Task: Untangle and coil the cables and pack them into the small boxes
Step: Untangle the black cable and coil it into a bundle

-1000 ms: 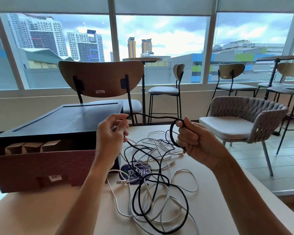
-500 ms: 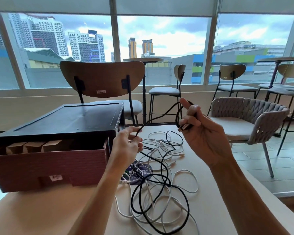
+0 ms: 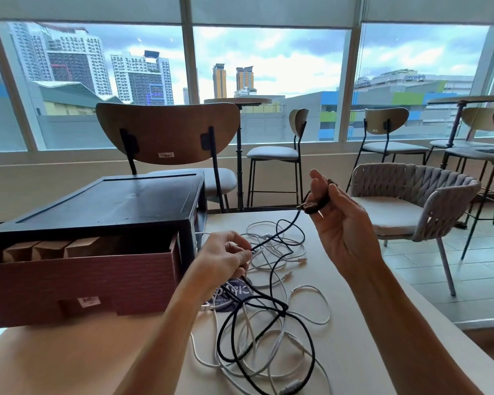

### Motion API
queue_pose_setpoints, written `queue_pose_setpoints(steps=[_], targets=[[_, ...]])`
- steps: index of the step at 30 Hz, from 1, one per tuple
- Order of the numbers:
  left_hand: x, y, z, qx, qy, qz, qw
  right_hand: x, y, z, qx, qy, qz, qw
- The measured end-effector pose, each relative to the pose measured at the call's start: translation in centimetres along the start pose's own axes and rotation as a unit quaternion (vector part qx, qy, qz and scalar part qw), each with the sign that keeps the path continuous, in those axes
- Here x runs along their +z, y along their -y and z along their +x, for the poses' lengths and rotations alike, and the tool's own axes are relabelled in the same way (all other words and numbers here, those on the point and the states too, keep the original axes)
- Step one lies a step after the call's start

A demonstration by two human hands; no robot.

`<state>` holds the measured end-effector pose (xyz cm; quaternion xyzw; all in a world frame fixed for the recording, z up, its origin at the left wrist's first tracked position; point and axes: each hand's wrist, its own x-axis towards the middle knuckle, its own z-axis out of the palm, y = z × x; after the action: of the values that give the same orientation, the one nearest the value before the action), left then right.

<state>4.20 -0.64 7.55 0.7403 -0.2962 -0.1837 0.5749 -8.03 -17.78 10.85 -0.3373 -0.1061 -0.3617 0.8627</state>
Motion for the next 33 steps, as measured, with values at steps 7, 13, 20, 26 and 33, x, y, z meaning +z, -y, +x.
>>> queue_pose_setpoints(steps=[7, 13, 20, 26, 33], targets=[[-0.3, -0.3, -0.2, 0.013, 0.003, 0.121, 0.993, 1.1, -0.3, -0.4, -0.022, -0.042, -0.111, 0.993], [0.0, -0.3, -0.2, 0.098, -0.069, 0.253, 0.960, 1.6, -0.1, -0.7, -0.036, -0.049, -0.096, 0.994], [0.0, -0.4, -0.7, 0.127, 0.006, 0.227, 0.966, 1.5, 0.3, -0.7, -0.033, -0.052, -0.115, 0.991], [-1.2, -0.9, -0.7, 0.171, 0.103, 0.202, 0.959, 1.0, 0.2, -0.4, -0.041, -0.048, -0.151, 0.986], [-2.5, -1.2, -0.8, 0.127, 0.148, 0.176, 0.965, -0.1, 0.8, -0.2, -0.008, -0.050, 0.031, 0.998]])
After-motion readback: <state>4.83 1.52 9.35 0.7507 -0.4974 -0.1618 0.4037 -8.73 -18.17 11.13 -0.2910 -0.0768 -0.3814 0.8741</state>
